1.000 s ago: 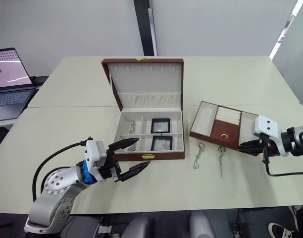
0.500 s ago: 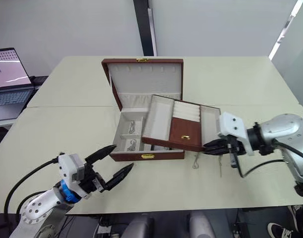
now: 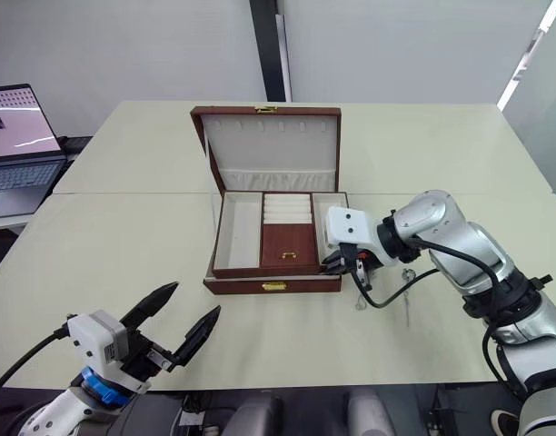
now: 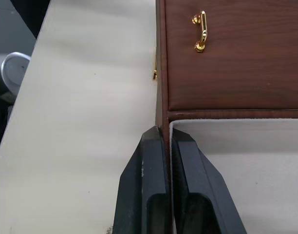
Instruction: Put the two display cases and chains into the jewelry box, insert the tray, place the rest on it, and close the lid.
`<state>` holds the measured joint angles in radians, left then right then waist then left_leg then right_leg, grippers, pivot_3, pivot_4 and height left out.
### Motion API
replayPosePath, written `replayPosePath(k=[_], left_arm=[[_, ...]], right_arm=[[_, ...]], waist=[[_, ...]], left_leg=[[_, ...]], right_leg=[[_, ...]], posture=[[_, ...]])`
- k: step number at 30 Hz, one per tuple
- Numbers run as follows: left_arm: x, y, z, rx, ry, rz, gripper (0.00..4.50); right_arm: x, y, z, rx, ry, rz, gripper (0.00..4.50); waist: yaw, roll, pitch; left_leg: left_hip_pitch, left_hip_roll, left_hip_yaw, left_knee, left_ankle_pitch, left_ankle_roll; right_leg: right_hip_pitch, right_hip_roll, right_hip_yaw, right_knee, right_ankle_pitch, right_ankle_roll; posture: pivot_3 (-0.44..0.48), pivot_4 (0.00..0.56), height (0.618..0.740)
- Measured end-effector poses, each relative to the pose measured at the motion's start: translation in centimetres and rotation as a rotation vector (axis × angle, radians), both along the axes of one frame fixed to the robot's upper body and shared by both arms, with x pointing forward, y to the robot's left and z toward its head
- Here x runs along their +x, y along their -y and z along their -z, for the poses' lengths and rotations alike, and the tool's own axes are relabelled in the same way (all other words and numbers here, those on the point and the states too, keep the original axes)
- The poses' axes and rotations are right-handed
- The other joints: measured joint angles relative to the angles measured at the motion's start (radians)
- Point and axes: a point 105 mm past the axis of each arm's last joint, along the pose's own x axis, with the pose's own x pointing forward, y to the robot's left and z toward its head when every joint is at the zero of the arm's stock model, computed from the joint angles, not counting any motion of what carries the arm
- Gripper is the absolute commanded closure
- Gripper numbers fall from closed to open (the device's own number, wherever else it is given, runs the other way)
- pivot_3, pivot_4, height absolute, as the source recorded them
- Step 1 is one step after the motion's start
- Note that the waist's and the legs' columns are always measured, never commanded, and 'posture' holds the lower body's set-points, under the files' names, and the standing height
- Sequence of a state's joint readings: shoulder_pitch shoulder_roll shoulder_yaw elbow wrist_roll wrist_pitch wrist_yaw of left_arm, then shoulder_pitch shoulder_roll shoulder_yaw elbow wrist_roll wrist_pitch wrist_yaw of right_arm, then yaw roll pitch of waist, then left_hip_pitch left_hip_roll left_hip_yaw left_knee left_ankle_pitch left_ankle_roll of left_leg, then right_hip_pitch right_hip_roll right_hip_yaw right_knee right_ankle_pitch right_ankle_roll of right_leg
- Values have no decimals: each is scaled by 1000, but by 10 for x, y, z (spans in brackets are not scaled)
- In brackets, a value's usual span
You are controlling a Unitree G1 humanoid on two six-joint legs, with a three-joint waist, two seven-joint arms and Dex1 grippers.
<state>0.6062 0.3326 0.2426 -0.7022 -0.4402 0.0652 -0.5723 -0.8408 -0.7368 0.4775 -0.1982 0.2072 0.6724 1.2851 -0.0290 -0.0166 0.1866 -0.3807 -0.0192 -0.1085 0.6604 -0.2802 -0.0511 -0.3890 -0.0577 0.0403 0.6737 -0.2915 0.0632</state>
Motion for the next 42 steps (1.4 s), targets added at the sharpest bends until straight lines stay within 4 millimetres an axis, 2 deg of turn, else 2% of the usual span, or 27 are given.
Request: replayPosePath(k=[4, 9, 14, 23, 29, 36, 37, 39, 42], left_arm=[[-2, -1, -1, 1, 10, -36, 0], [-2, -1, -8, 0, 34, -63, 0], [-2, -2, -8, 3, 44, -73, 0], [0, -2, -9, 1, 48, -84, 0], [3, 4, -22, 9, 70, -73, 0], [11, 6, -24, 7, 60, -76, 0], [12, 6, -25, 9, 61, -72, 0], [12, 6, -25, 8, 55, -70, 0], [13, 7, -24, 5, 51, -68, 0]], right_arm=[[2, -9, 1, -26, 5, -6, 4495], [5, -24, 10, -42, -26, 26, 4495], [8, -36, 8, -17, -37, 86, 4495], [9, -33, 11, -39, -35, 102, 4495], [7, -30, 15, -58, -28, 105, 4495], [8, -30, 18, -65, -21, 115, 4495], [8, -30, 18, -65, -20, 115, 4062], [8, -30, 18, -63, -19, 117, 3754], [8, -28, 14, -47, -31, 124, 3000]], waist=[[0, 0, 0], [-3, 0, 0], [-3, 0, 0], [-3, 0, 0], [-3, 0, 0], [-3, 0, 0], [-3, 0, 0], [-3, 0, 0], [-2, 0, 0]], left_leg=[[0, 0, 0, 0, 0, 0], [0, 0, 0, 0, 0, 0], [0, 0, 0, 0, 0, 0], [0, -1, 0, 0, 0, 0], [0, -1, 0, 0, 0, 0], [0, -1, 0, 0, 0, 0], [0, -1, 0, 0, 0, 0], [0, -1, 0, 0, 0, 0], [0, -1, 0, 0, 0, 0]], right_leg=[[0, 0, 0, 0, 0, 0], [0, 0, 0, 0, 0, 0], [-1, 0, 0, 0, 0, 0], [0, 0, 0, 0, 0, 0], [0, 0, 0, 0, 0, 0], [0, 0, 0, 0, 0, 0], [0, 0, 0, 0, 0, 0], [0, 0, 0, 0, 0, 0], [0, 0, 0, 0, 0, 0]], posture=[[0, 150, 740], [0, 150, 740], [0, 150, 740], [0, 150, 740], [0, 150, 740], [0, 150, 740], [0, 150, 740], [0, 150, 740], [0, 150, 740]])
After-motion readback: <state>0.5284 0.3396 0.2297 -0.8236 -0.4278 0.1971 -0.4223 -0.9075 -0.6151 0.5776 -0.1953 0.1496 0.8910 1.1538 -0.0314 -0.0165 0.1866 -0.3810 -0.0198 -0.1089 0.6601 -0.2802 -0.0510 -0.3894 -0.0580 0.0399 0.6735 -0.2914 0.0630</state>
